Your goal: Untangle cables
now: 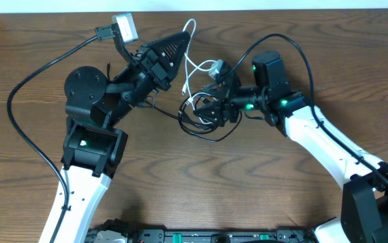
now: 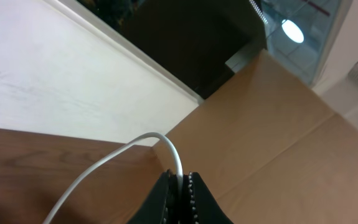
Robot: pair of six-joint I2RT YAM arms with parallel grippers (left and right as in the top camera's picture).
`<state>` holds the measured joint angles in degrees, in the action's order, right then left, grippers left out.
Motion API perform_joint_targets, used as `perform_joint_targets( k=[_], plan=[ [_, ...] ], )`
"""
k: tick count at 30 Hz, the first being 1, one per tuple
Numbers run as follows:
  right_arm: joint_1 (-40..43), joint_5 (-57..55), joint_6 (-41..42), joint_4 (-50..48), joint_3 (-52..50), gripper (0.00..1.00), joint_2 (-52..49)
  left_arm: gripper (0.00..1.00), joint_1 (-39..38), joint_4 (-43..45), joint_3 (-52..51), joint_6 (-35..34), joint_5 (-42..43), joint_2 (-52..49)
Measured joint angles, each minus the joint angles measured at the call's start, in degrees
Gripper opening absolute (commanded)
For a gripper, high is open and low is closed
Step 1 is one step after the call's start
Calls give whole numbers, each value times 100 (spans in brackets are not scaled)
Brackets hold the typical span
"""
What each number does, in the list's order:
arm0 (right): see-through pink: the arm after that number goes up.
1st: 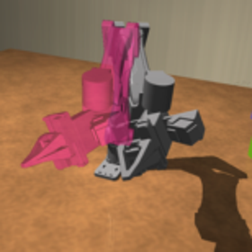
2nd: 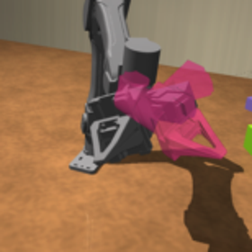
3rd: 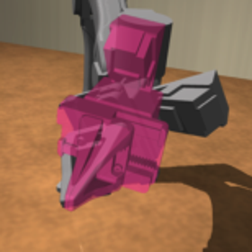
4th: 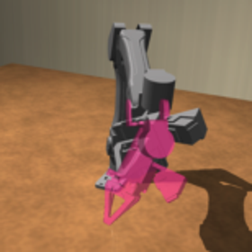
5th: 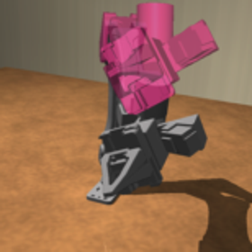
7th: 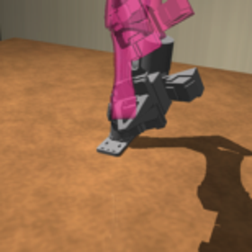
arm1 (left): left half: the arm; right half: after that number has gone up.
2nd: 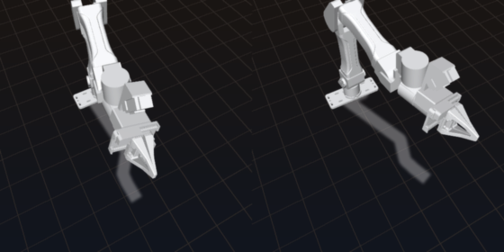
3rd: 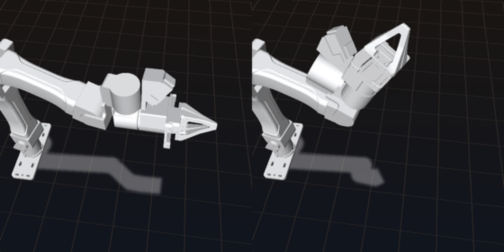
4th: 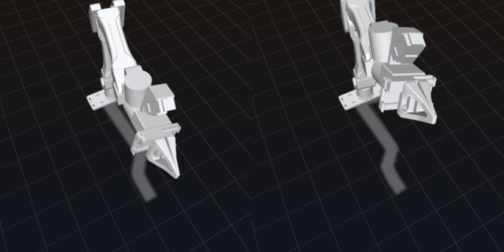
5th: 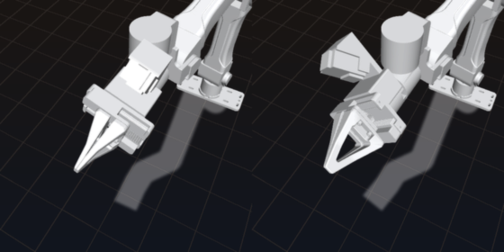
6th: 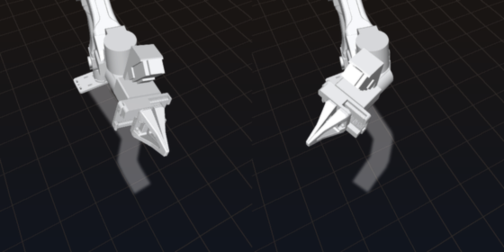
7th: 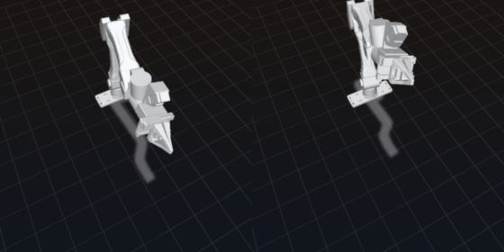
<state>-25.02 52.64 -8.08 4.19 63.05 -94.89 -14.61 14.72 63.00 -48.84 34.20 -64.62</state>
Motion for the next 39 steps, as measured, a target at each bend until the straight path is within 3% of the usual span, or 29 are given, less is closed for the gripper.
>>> perform_joint_targets(
  k=[5,6,8,9,14,18,26,27,30,32,39],
  plan=[
    [-94,157,-68,-350,0,64,0,7,-31,72,0,-240,-4,0],
    [-103,170,-103,-391,0,56,0,8,-61,74,0,-267,-7,0],
    [-127,179,-131,-415,0,31,0,8,-125,72,0,-310,-4,0],
    [-144,179,-136,-415,0,26,0,8,-146,76,0,-334,-4,0],
    [-179,153,-144,-411,0,16,0,8,-179,76,0,-372,-4,0],
    [-179,140,-144,-411,0,1,0,8,-179,74,0,-374,-4,0],
    [-177,72,-146,-186,0,1,0,13,-179,-109,0,-210,-17,0],
    [-177,2,-146,-111,0,1,0,25,-184,-396,9,-103,-107,2],
    [-175,-507,37,168,-2,1,0,46,-192,-1189,20,262,-481,-17],
    [-175,-901,229,306,-4,1,0,54,-190,-1766,13,584,-839,-39],
    [9,-1613,883,267,-4,1,2,52,-195,-3622,26,1545,-2035,-437]
  ],
)
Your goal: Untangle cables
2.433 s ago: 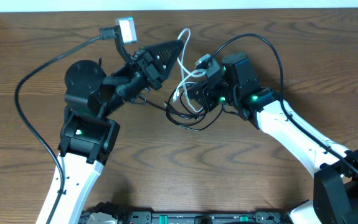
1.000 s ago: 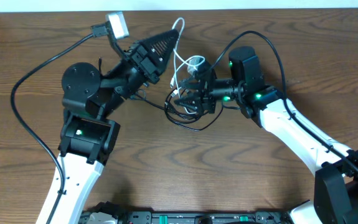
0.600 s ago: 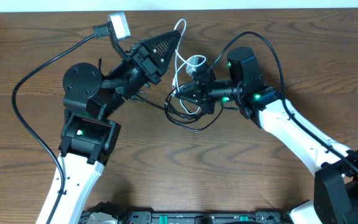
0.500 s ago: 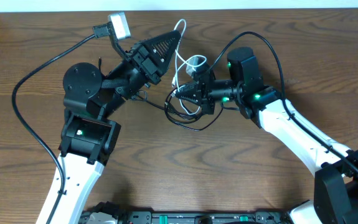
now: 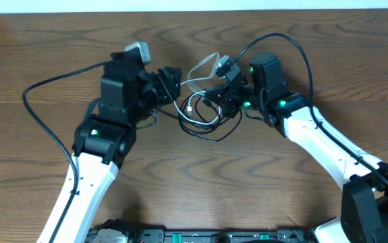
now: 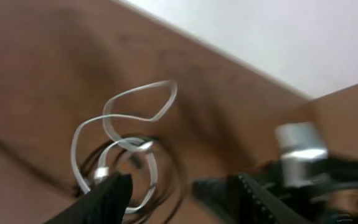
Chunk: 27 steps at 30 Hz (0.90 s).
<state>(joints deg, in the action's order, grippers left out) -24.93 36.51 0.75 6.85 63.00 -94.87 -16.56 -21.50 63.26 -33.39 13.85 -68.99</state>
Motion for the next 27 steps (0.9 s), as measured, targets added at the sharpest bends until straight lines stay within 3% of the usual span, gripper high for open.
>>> perform_joint_targets(
  k=[6,8,13,19,27],
  plan=[
    [59,-245,234,304,-2,1,2,53,0,-798,-2,393,-229,-417],
    [59,-374,313,540,-2,14,4,56,0,-1152,-2,525,-468,-562],
    [59,-874,455,1115,-7,26,7,59,0,-1622,-2,667,-1071,-1078],
    [83,-1513,815,1386,-7,26,9,59,0,-1460,-2,688,-1016,-2017],
    [116,-1738,933,1777,-7,23,11,59,0,-393,-2,693,-684,-3121]
  ],
)
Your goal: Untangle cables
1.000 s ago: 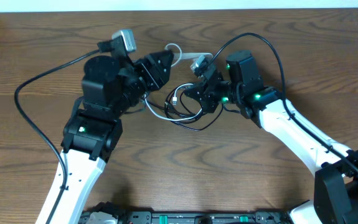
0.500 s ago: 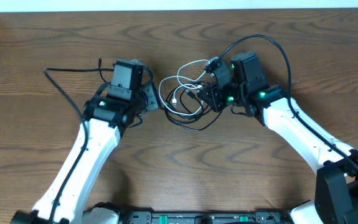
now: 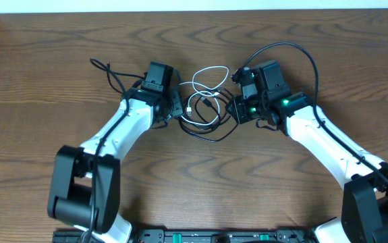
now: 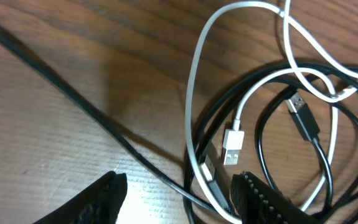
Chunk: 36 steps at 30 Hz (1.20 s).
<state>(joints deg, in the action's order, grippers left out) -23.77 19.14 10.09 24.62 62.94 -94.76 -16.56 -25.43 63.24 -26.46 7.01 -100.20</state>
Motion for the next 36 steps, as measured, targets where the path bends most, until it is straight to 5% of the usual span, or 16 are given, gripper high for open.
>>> perform_joint_targets(
  k=[6,25,30,36],
  plan=[
    [72,-55,2,120,0,21,0,31,0,573,0,11,173,-232],
    [74,-72,7,492,0,21,0,37,0,935,-48,85,-444,-501],
    [74,-74,7,579,0,21,0,8,0,990,-101,74,-407,-601],
    [111,-76,13,638,0,22,0,8,0,1506,-101,81,442,-586]
  ],
)
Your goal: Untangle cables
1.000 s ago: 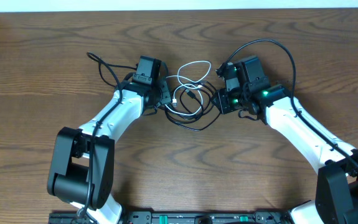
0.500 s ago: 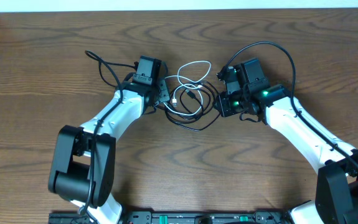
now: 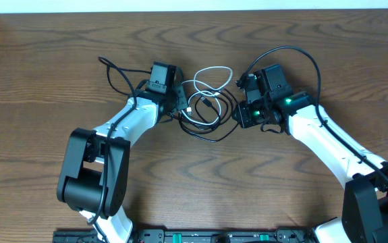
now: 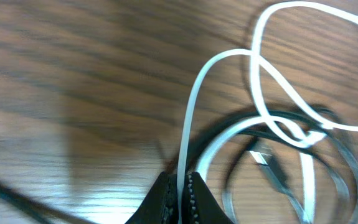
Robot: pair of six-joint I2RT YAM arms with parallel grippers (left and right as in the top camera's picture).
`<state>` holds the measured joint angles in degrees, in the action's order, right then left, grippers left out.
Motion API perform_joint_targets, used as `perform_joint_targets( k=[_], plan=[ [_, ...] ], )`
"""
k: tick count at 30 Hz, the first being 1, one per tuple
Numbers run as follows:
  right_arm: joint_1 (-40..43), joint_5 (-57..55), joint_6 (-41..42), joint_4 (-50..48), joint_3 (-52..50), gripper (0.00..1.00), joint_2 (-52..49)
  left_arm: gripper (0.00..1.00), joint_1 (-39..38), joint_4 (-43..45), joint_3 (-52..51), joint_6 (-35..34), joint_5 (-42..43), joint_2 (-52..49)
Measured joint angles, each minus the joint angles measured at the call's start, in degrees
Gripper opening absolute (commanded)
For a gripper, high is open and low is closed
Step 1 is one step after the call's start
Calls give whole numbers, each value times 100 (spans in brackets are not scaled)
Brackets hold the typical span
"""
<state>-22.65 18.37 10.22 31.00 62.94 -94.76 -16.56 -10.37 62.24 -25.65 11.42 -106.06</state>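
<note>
A white cable [image 3: 210, 69] and a black cable [image 3: 210, 135] lie looped through each other on the wooden table [image 3: 180, 189]. My left gripper [image 3: 179, 112] sits low at the tangle's left edge. In the left wrist view the left gripper [image 4: 180, 179] is shut on a strand of the white cable [image 4: 194, 106], which rises from the jaws into loops over the blurred black cable [image 4: 225, 127]. My right gripper [image 3: 239, 115] rests against the right side of the tangle; its fingers are hidden under the wrist.
The arms' own black camera leads arc over the table, one behind the left wrist [image 3: 116, 71], one in a loop above the right wrist [image 3: 295, 50]. The table's far edge runs close behind the tangle.
My left gripper was open low over the tangle's left side; now it is shut on a white strand there. The right arm has barely moved.
My left gripper first held the white cable pinched high above the table. Then it was open and the cable lay back among the loops. It then hovered open just over the tangle's left side, and now it is shut on the white cable at table level.
</note>
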Motion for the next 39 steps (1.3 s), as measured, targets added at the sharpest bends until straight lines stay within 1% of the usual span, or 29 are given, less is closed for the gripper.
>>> perform_joint_targets(
  k=[4,7,9,15,18,22,25,30,32,34,35,37,38,39],
  plan=[
    [85,2,4,4,0,18,0,8,0,131,37,0,715,330],
    [223,2,7,4,0,19,0,8,0,544,103,-87,1185,868],
    [330,-2,7,13,0,20,0,8,0,916,184,-208,1408,1401],
    [664,-184,7,243,0,20,0,8,0,1687,391,-619,1676,2710],
    [800,-245,7,326,0,20,0,8,0,1749,391,-839,1720,3064],
    [973,-356,7,487,0,19,0,8,-68,1633,391,-1019,1810,3123],
    [1119,-660,7,831,0,19,0,8,-297,1624,389,-1207,1858,2977],
    [1532,-1075,7,1209,-2,20,0,8,-859,2660,374,-1663,2059,2592],
    [1733,-1161,7,1333,-2,21,0,8,-1049,2844,374,-1762,2087,2540],
    [1934,-1228,7,1443,-2,21,0,8,-1215,2796,376,-1805,2094,2494],
    [2028,-1250,7,1478,-2,22,0,10,-1292,2675,382,-1810,2105,2457],
    [2221,-1285,4,1563,-2,23,0,17,-1399,2385,391,-1788,2124,2271],
    [2330,-1309,7,1611,-2,25,0,25,-1427,2251,393,-1781,2127,2149],
    [2404,-1309,7,1650,-2,31,2,37,-1440,2124,391,-1797,2122,1980]
  ],
)
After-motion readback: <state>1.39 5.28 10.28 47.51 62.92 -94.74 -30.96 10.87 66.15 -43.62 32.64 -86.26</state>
